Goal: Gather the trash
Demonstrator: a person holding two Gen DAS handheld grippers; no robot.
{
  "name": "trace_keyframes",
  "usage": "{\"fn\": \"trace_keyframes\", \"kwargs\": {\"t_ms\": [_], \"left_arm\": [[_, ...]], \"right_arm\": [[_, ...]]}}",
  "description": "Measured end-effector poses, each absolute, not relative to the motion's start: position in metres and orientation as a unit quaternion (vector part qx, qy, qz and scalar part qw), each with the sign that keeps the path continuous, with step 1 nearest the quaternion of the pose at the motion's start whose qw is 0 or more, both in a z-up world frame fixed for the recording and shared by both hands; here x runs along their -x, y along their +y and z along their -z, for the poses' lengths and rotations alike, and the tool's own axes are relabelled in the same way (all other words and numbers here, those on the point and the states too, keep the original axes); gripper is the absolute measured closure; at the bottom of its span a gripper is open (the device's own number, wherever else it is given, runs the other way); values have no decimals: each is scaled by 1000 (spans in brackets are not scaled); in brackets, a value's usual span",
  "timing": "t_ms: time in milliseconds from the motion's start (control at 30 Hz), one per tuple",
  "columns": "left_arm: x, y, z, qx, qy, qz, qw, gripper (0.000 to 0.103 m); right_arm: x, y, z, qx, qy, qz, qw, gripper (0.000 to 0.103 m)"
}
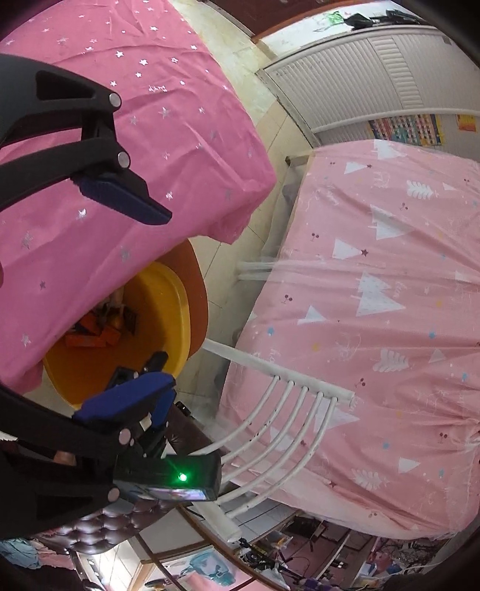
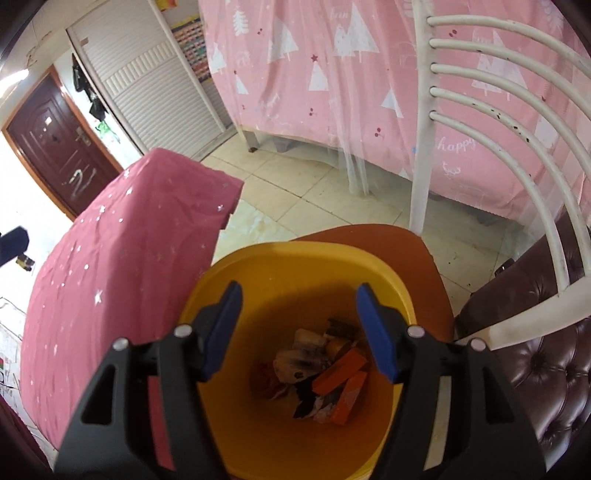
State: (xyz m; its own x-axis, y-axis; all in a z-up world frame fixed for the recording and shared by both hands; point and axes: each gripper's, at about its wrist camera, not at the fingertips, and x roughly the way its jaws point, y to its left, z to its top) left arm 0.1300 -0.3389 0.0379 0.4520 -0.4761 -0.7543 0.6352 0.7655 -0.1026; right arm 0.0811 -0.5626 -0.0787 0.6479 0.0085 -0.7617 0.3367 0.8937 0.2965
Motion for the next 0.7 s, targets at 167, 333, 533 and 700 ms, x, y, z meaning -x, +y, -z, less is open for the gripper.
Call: {"fn": "trace_keyframes", "kwargs": {"t_ms": [167, 333, 533, 700], "left_arm": [[-132, -317, -41, -98, 384, 303, 867, 14], [-138, -285, -41, -90, 368, 279, 882, 8], [-142, -239, -40, -76, 355, 245, 899, 8], [-145, -199, -38, -55, 350, 218, 910, 8]], "right_arm": [[-83, -553, 73, -201, 403, 87, 888, 34], [-83, -541, 65, -186, 391, 87, 897, 18], [-79, -513, 42, -165, 354, 78, 917, 6], [-77, -478, 20, -151, 324, 38, 933, 6]]}}
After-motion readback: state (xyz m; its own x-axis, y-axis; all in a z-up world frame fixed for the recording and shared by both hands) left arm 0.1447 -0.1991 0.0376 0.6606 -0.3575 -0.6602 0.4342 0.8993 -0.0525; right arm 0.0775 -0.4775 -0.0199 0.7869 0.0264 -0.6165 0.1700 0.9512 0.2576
